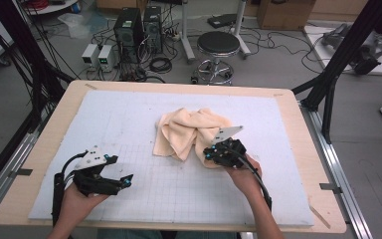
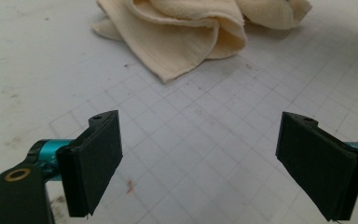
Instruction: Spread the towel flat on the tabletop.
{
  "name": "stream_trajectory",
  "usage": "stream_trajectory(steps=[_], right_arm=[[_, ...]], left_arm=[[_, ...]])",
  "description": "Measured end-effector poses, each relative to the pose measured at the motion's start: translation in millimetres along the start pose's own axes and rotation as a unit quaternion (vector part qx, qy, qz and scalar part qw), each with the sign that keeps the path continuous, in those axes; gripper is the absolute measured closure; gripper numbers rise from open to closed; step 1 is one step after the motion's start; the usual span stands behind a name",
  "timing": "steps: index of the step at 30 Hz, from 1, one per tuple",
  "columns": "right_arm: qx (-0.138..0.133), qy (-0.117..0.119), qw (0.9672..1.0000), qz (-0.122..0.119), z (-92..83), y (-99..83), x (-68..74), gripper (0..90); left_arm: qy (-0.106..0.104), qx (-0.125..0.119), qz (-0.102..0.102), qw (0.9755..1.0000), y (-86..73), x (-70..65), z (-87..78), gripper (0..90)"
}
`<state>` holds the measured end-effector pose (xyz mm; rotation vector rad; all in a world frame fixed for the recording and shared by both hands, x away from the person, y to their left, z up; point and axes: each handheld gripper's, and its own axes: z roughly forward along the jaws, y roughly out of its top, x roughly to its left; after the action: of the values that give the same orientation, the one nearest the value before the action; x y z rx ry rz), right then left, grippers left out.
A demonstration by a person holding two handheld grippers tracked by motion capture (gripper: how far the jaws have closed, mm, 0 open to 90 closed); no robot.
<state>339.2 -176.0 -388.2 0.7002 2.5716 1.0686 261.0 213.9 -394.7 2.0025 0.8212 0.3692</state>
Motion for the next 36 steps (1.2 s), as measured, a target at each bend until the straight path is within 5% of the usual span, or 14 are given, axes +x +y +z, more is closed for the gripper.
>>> stream_trajectory(steps=[7, 13, 20, 28, 30, 36], right_arm=[[-0.012, -0.024, 0.9996, 0.000, -34.4, -11.1, -10.6, 86.0], [-0.015, -0.025, 0.9994, 0.020, -39.7, -27.5, -21.8, 86.0], [-0.026, -0.018, 0.9988, 0.038, -33.7, -39.9, -27.7, 86.0], [-0.031, -0.012, 0.9989, 0.032, -29.8, -38.2, -28.3, 86.0], [-0.032, -0.009, 0.9989, 0.032, -29.5, -38.3, -28.3, 86.0], [-0.035, -0.001, 0.9988, 0.034, -28.1, -38.0, -28.1, 86.0]], left_arm=[[-0.048, -0.002, -0.004, 0.9989, 22.1, -7.9, 27.0, 24.9], [-0.060, -0.007, -0.008, 0.9981, 38.9, -13.9, 55.7, 29.0], [-0.064, 0.007, -0.007, 0.9979, 55.3, -18.2, 89.7, 35.2], [-0.063, 0.028, 0.034, 0.9970, 80.3, -30.0, 120.0, 37.6], [-0.071, 0.031, 0.029, 0.9966, 83.1, -29.7, 128.8, 39.6], [-0.041, 0.058, 0.028, 0.9971, 80.8, -27.8, 153.7, 46.3]])
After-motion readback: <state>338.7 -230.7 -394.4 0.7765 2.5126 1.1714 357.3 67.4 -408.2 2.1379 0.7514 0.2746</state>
